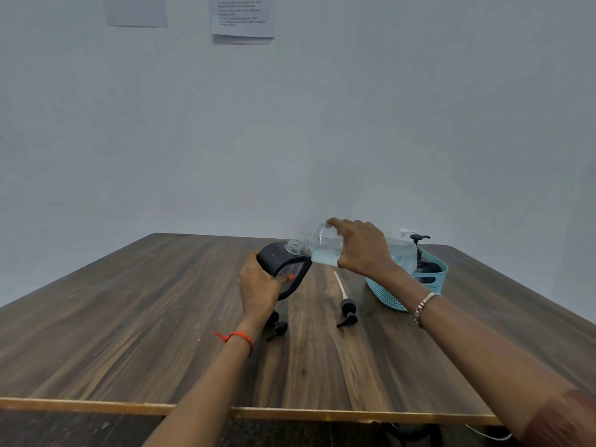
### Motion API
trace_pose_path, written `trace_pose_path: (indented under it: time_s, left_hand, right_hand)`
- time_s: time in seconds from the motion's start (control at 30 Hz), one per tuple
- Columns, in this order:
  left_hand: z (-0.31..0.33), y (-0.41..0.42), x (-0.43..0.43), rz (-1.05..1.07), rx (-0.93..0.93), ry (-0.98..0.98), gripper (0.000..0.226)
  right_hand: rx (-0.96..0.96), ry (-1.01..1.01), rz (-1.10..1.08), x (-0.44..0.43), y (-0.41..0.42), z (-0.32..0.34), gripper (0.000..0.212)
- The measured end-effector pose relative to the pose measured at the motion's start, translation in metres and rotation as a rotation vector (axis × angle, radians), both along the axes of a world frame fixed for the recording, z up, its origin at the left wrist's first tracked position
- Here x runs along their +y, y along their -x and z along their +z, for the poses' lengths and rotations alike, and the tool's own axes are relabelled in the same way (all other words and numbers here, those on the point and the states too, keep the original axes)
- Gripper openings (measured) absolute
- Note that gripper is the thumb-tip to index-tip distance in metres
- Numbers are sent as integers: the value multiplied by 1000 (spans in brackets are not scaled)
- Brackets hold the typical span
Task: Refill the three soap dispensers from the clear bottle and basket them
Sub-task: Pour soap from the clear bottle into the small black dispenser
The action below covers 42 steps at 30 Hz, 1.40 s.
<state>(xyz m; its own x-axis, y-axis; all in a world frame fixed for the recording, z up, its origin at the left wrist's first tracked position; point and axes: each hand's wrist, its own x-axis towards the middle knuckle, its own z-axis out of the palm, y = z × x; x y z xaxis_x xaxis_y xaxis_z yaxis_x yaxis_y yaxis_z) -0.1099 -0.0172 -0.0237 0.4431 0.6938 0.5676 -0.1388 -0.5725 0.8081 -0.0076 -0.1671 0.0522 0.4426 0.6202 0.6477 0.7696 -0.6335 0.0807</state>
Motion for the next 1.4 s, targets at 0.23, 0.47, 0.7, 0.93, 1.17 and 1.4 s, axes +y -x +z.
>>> trace_pose_path:
  time_s: [0.23,0.47,0.7,0.93,1.17,1.4]
  left_hand:
    - [-2,1,1,1,1,11,57]
    - [-4,0,2,6,10,20,58]
    - [-4,2,3,-4,13,28,57]
    - [-5,2,4,-2,20,43,56]
    - [-5,2,4,-3,28,38,57]
    - [-4,2,4,0,24,47,60]
  right_hand:
    - [-23,23,2,2,0,0,63]
    - [-32,46,-3,5,0,0,65]
    - [-44,37,5,6,0,0,64]
    - [-52,39,5,7,1,0,64]
    - [-54,47,9,8,0,1,65]
    - [-53,52,4,8,0,2,65]
